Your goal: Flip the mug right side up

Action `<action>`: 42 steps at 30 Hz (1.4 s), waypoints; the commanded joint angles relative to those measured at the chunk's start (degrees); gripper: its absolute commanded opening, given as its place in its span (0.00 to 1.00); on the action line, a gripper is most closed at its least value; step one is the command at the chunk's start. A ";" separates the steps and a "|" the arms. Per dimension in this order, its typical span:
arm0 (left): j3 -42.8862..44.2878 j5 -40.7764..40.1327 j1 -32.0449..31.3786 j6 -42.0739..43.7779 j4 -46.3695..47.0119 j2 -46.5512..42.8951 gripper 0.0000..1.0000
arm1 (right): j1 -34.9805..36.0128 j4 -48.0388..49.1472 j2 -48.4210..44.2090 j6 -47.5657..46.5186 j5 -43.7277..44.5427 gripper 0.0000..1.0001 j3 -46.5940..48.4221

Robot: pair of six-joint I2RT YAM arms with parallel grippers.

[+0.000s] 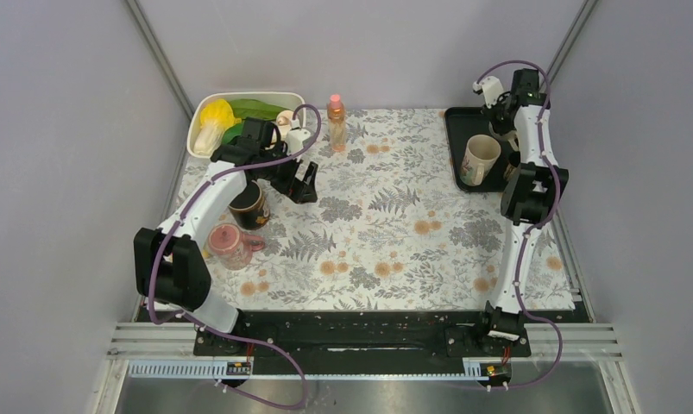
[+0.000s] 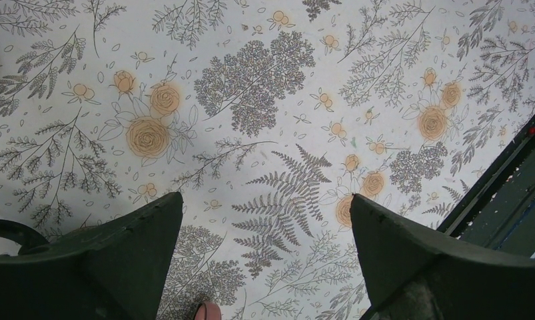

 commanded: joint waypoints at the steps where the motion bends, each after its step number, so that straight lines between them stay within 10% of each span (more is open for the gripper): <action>1: 2.04 -1.58 0.03 1.07 0.11 0.44 0.99 | -2.21 4.14 -4.42 -13.32 -2.70 0.00 1.35; 18: 4.27 -2.76 0.02 0.74 -1.27 3.05 0.99 | -5.27 3.15 0.53 -16.06 -12.10 0.03 1.79; 42: 4.69 -2.20 0.00 1.16 -1.62 2.94 0.99 | -5.54 8.65 -2.55 -11.29 -11.14 0.46 -1.08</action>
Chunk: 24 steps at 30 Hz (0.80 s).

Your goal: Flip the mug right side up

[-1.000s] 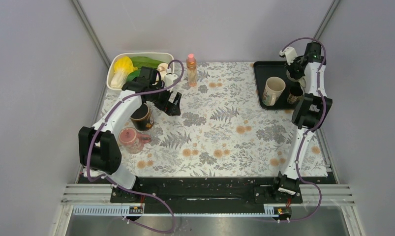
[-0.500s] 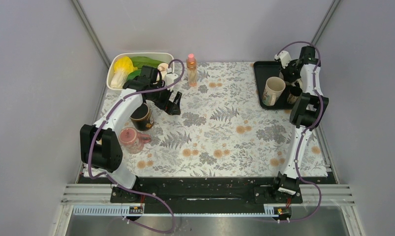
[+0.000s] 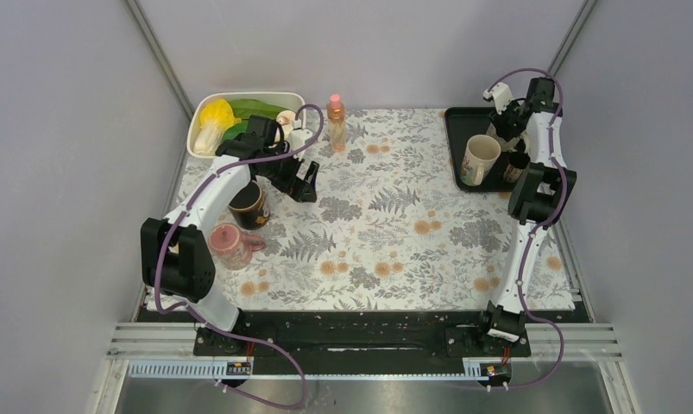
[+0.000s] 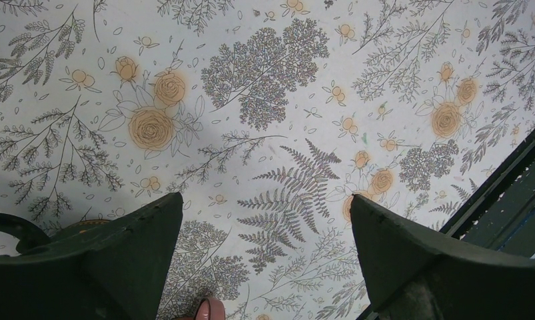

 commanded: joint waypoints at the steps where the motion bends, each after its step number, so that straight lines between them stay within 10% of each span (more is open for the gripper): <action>1: 2.06 -0.26 0.02 1.21 0.89 -0.78 0.99 | -0.41 4.49 -6.35 0.60 0.42 0.47 -0.52; 4: 1.73 -0.15 0.05 1.42 0.89 -1.20 0.99 | -0.49 3.61 -7.14 -0.28 1.27 0.44 -1.60; 8: 1.36 -0.10 0.02 1.71 0.85 -1.83 0.99 | -0.56 2.45 -8.44 -2.88 2.54 0.15 -3.47; 24: 1.25 0.41 0.02 1.96 0.87 -2.58 0.99 | -3.11 -4.93 -14.13 -8.15 0.61 0.14 -6.79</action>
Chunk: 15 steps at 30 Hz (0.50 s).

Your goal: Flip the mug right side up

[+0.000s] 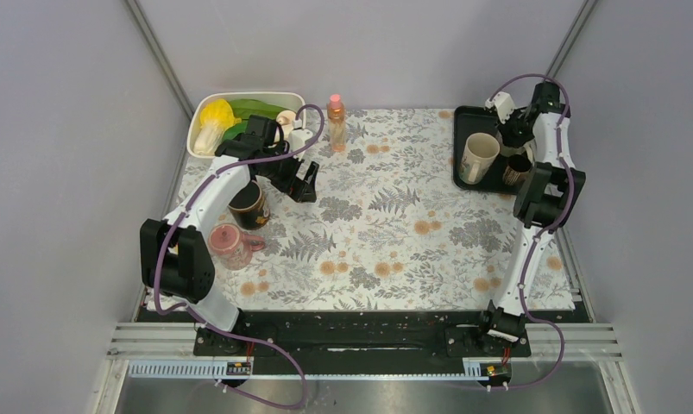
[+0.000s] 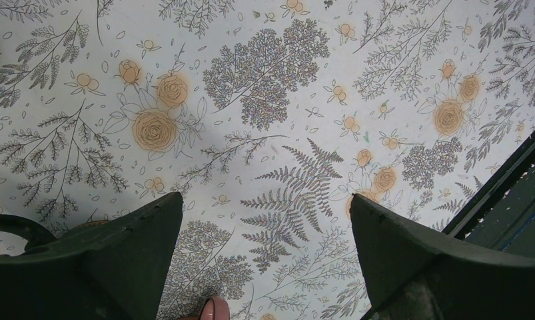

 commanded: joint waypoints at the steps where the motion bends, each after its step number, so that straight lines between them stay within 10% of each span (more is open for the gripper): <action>1: 1.31 0.45 -0.01 0.87 0.91 -2.29 0.99 | -2.19 -0.08 -8.26 -2.89 0.04 0.14 0.76; 15: 1.36 1.03 0.02 0.96 0.91 -2.21 0.99 | -2.65 -0.85 -8.91 -3.52 -0.31 0.41 -0.20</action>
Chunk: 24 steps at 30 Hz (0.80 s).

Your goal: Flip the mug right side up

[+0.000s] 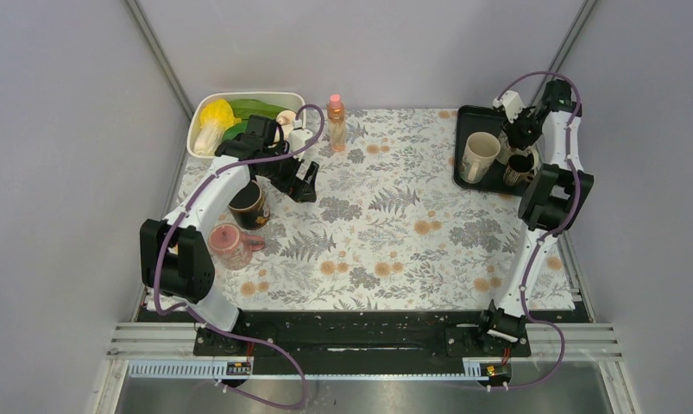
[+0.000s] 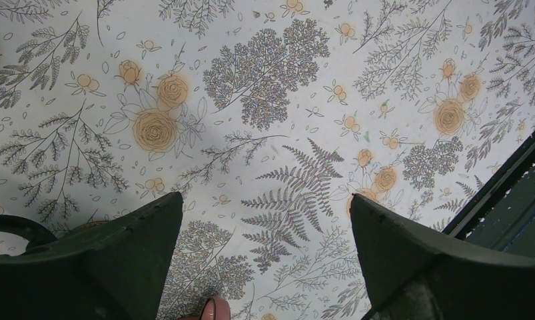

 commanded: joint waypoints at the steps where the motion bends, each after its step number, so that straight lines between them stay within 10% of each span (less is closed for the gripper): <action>1: 1.30 1.19 -0.02 0.80 0.98 -2.15 0.99 | -0.68 3.80 -6.31 -0.41 1.03 0.42 0.98; 14: -0.46 2.04 0.07 1.92 1.79 -4.69 0.99 | -0.61 12.02 -20.76 12.00 -0.32 0.67 -7.85; 17: -2.50 3.15 0.03 1.55 3.70 -6.51 0.99 | 0.09 20.18 -30.36 22.24 -3.17 0.99 -18.83; 24: -7.99 5.70 0.02 -0.29 8.54 -11.14 0.99 | 17.36 34.91 -52.07 30.98 12.24 0.98 -50.30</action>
